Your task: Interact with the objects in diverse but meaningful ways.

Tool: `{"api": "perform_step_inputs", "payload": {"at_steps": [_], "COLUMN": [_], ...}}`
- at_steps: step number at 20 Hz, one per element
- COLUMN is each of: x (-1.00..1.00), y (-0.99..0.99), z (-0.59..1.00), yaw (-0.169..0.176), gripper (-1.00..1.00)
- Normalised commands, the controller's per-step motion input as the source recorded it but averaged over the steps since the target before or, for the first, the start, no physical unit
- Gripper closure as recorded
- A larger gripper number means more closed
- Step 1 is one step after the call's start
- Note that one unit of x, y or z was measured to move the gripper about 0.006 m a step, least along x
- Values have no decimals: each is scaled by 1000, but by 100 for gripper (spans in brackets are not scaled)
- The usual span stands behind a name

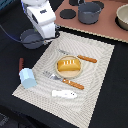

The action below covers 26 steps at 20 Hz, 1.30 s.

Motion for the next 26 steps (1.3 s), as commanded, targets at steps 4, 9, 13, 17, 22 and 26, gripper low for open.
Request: {"api": "perform_step_inputs", "payload": {"at_steps": [4, 9, 13, 17, 22, 26], "x": [-319, -259, -202, -191, -198, -201], "y": [136, 137, 109, 99, 98, 96], "z": [-273, -287, -311, -330, -327, -299], "yaw": [0, 0, 0, 0, 0, 0], "gripper": [-100, -100, -100, -100, -100, -100]}}
